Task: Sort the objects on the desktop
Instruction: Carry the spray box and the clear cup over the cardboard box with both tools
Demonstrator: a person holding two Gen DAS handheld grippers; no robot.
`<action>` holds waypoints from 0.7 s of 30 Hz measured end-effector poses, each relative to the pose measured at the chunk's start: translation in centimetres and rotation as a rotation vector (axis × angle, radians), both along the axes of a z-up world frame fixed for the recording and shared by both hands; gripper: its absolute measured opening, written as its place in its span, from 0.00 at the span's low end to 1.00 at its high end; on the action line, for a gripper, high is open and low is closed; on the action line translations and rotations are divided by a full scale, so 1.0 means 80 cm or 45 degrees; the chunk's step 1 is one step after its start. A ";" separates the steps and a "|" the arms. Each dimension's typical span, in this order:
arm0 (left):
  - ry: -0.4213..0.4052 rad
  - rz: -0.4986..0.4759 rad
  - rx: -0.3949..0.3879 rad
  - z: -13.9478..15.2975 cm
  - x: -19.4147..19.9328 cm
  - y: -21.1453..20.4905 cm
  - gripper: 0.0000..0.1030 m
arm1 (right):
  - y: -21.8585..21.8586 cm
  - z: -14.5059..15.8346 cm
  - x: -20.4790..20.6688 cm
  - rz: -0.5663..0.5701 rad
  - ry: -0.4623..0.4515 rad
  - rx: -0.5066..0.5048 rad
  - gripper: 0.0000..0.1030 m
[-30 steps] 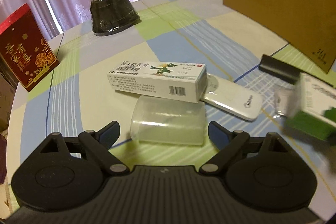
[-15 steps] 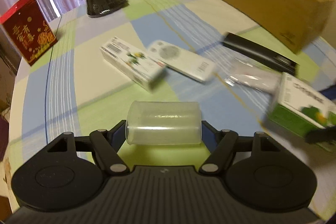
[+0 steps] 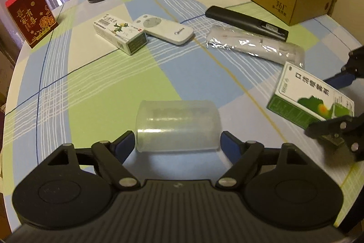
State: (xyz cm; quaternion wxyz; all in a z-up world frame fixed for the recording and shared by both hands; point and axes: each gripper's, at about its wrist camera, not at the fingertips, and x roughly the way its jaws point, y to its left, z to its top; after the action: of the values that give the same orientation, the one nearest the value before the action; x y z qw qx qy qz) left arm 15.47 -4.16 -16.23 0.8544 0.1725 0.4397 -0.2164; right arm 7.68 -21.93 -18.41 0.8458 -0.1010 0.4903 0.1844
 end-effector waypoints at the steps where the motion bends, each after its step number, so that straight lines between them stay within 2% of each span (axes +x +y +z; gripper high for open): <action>1: -0.003 0.001 0.000 -0.001 0.001 0.000 0.77 | 0.000 -0.002 0.002 0.001 0.002 -0.002 0.54; 5: -0.005 0.008 -0.013 -0.004 0.008 0.000 0.76 | 0.000 -0.007 0.005 -0.005 0.009 0.003 0.54; 8: 0.010 0.014 -0.021 -0.004 0.014 -0.002 0.66 | 0.001 -0.008 0.007 0.001 0.002 0.001 0.54; 14: 0.018 0.035 -0.019 0.006 0.010 0.001 0.66 | -0.004 -0.001 0.008 -0.041 -0.005 -0.001 0.53; 21: -0.008 0.022 -0.016 0.038 -0.012 -0.006 0.66 | -0.025 0.035 -0.005 -0.122 -0.081 0.026 0.53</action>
State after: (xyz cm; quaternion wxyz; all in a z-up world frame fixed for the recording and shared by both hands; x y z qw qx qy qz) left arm 14.49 -4.61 -13.21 0.8588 0.1639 0.4371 -0.2111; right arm 7.31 -23.94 -15.59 0.8698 -0.0747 0.4656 0.1455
